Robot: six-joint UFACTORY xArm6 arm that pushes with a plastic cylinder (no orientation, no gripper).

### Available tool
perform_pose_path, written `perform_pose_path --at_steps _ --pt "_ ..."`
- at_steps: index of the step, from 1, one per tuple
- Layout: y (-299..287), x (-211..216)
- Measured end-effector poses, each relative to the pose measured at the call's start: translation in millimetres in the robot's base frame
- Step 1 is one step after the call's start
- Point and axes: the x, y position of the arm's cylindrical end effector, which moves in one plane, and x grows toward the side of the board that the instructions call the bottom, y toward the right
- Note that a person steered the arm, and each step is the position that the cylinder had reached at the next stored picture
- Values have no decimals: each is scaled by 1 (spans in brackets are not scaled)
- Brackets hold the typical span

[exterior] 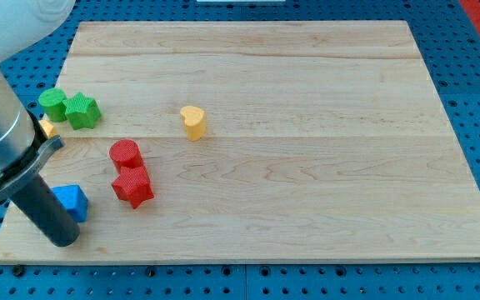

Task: Push the blue triangle below the yellow hexagon

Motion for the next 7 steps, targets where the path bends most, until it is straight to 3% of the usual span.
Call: perform_pose_path --at_steps 4,7 --pt "12 -20" --pt "-89 -20"
